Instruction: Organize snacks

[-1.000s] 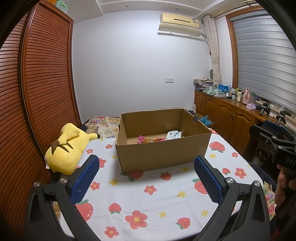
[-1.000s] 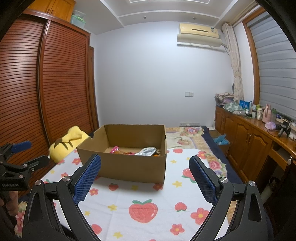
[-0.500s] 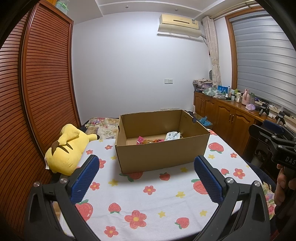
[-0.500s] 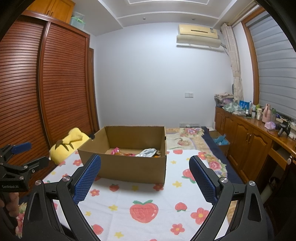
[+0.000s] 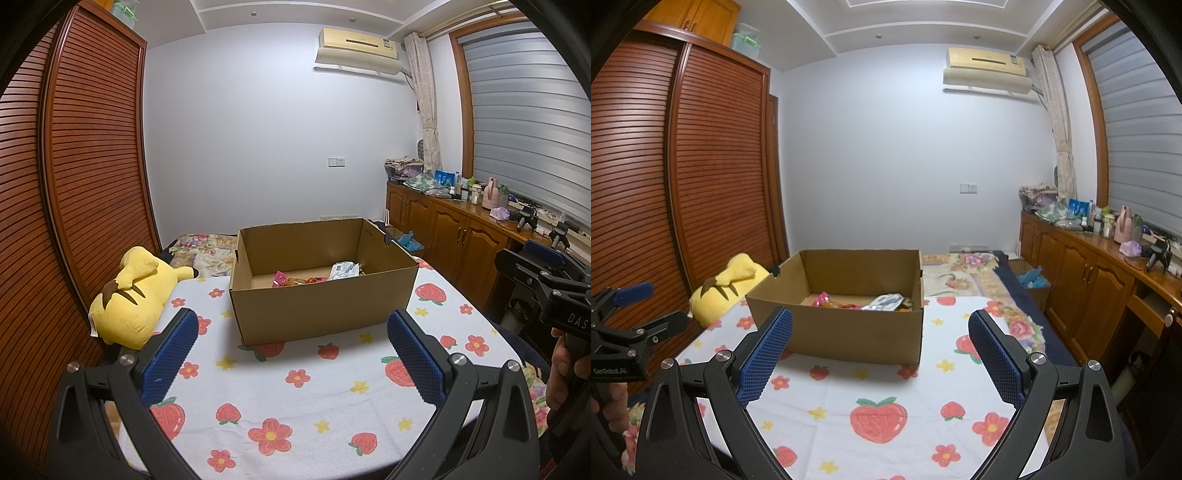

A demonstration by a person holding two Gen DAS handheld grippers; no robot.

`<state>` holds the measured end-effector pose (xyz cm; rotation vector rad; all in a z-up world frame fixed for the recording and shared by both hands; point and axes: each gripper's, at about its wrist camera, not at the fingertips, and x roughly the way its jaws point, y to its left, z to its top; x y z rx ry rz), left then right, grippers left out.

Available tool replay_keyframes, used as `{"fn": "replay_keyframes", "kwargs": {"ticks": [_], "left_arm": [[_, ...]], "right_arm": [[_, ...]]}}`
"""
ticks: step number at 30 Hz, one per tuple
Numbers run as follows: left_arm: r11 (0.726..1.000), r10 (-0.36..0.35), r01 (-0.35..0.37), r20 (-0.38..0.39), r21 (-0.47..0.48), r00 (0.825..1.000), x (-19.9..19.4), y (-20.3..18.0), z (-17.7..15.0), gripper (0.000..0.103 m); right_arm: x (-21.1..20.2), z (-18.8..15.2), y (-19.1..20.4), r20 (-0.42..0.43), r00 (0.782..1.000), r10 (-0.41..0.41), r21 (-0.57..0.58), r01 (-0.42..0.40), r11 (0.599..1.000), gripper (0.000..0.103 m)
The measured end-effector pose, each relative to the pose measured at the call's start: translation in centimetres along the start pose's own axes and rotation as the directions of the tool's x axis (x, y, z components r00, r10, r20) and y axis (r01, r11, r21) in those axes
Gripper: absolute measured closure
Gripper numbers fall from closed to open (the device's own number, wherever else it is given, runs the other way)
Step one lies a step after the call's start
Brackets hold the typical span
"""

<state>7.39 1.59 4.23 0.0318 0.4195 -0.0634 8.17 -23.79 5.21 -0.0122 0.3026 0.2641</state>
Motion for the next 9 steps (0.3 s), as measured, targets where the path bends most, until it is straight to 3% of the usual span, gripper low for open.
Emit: {"fn": "replay_keyframes", "kwargs": {"ticks": [9], "left_arm": [[1.0,0.001,-0.001,-0.002,0.0,1.0,-0.14,-0.1,-0.06,0.0]], "right_arm": [[-0.03,-0.03,0.08,-0.001,1.0,0.0,0.002,0.0,1.0,0.005]]}}
